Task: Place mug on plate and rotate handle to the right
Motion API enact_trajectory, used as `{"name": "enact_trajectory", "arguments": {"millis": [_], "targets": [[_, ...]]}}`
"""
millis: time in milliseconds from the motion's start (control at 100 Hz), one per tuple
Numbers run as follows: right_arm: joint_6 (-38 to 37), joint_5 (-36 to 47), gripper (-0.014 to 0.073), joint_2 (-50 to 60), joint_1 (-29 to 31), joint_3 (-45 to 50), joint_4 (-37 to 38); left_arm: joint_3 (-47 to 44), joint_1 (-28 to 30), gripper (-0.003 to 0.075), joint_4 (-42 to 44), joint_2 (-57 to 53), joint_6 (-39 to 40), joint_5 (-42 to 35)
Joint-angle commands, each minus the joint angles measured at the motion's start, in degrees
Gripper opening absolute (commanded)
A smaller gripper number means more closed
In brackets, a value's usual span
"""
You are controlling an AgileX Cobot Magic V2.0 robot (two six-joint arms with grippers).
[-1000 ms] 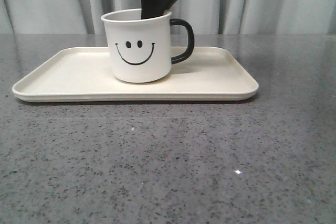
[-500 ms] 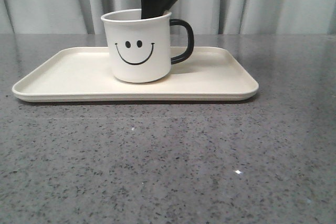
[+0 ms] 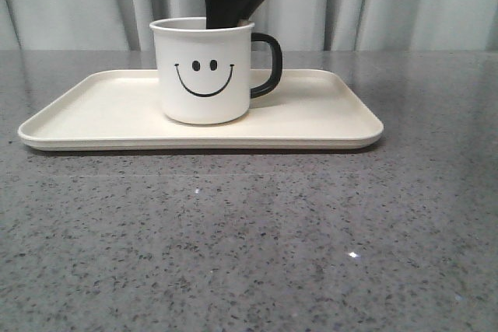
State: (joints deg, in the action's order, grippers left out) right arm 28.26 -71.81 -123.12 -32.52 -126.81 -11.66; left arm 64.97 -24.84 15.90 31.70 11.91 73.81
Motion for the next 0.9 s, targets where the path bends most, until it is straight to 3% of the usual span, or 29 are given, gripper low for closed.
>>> {"name": "enact_trajectory", "arguments": {"millis": [0, 570, 890], "targets": [[0.2, -4.7, 0.0178, 4.5, 0.3, -1.3, -0.4, 1.1, -0.3, -0.0020, 0.5, 0.5, 0.6, -1.6], [0.2, -4.2, 0.0178, 10.3, 0.3, -1.9, -0.4, 1.1, -0.3, -0.0020, 0.5, 0.5, 0.6, -1.6], [-2.8, 1.1, 0.0178, 19.6, 1.1, -1.9, -0.1, 1.1, -0.3, -0.0020, 0.5, 0.5, 0.6, -1.6]]}}
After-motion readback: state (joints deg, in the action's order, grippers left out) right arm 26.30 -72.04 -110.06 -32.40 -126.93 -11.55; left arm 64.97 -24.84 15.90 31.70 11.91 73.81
